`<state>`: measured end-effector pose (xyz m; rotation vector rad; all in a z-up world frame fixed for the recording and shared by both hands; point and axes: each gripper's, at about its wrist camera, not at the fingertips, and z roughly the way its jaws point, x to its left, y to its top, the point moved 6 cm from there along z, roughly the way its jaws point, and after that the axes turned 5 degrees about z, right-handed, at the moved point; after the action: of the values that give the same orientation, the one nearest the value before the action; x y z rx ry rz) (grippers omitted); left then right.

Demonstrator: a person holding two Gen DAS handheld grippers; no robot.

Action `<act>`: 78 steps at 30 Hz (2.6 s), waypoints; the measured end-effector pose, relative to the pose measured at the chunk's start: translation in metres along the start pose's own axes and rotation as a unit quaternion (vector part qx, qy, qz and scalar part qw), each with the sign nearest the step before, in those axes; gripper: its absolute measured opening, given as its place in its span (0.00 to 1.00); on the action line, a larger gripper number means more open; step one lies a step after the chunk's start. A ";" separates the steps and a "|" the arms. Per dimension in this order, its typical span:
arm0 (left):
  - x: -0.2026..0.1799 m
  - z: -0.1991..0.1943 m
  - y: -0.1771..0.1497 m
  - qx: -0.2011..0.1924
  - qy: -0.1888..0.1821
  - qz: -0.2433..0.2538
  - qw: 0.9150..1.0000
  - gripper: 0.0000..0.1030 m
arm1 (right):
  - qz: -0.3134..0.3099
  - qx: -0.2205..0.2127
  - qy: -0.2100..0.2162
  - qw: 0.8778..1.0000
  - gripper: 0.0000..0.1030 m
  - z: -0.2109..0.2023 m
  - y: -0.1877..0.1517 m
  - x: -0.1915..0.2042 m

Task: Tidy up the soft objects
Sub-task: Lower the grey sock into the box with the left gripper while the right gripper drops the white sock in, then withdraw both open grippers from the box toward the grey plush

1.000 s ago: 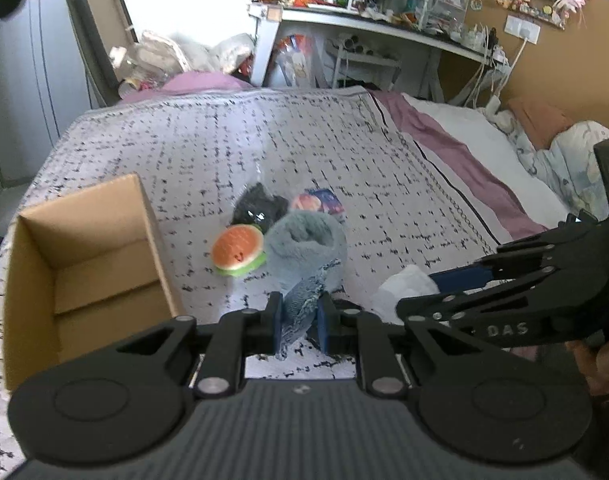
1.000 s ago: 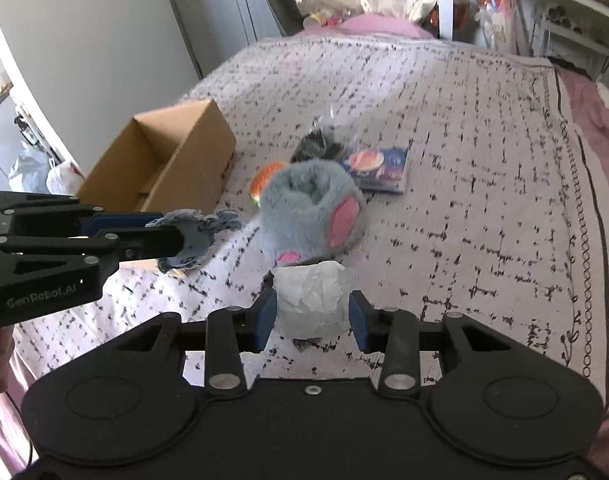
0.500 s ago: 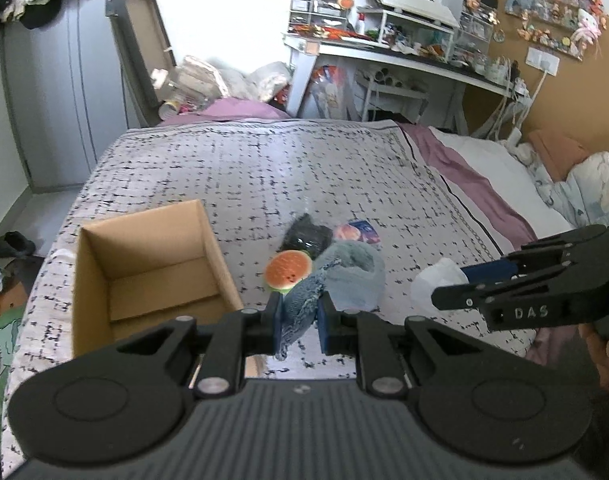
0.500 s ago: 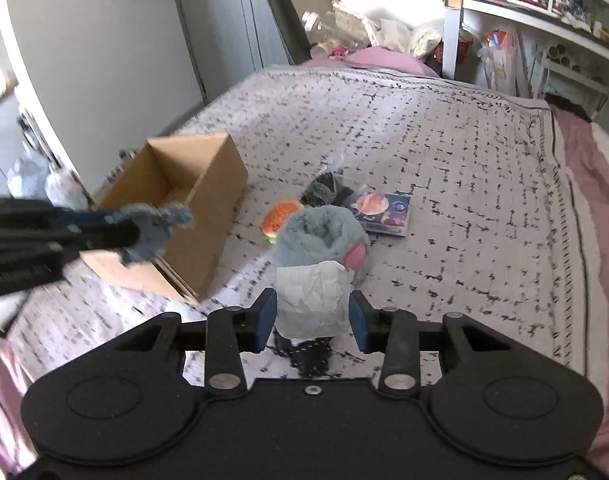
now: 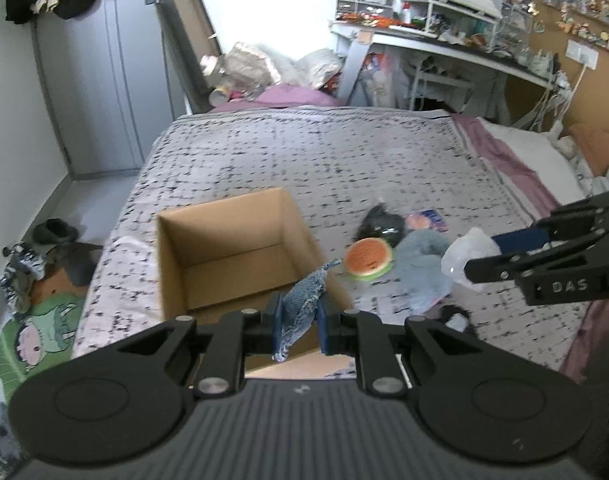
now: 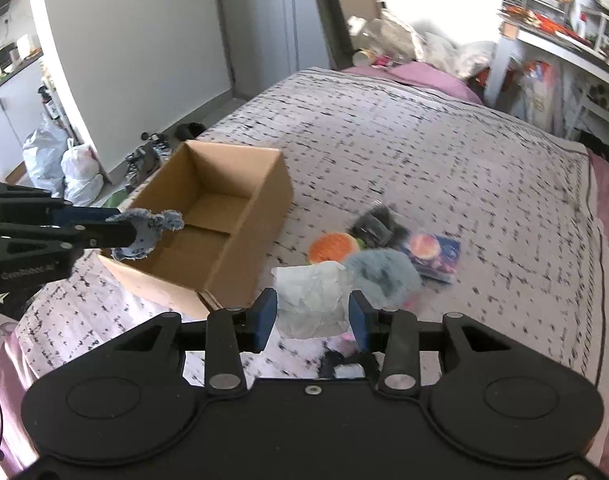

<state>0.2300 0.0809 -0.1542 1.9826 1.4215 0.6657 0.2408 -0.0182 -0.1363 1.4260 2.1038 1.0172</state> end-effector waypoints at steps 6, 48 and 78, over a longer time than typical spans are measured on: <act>0.020 0.004 -0.001 0.014 0.013 0.003 1.000 0.16 | -0.009 0.008 0.009 1.000 0.38 0.011 0.014 0.020; 0.053 0.012 -0.024 0.067 0.046 -0.045 0.996 0.65 | -0.014 0.026 0.080 0.996 0.61 0.049 0.043 0.082; 0.000 -0.038 -0.006 0.035 0.039 -0.077 0.996 1.00 | 0.065 -0.043 0.048 0.996 1.00 -0.039 0.004 -0.015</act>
<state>0.1994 0.0890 -0.1322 1.8955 1.6459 0.6376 0.2231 -0.0449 -0.1086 1.5147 2.0273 1.2340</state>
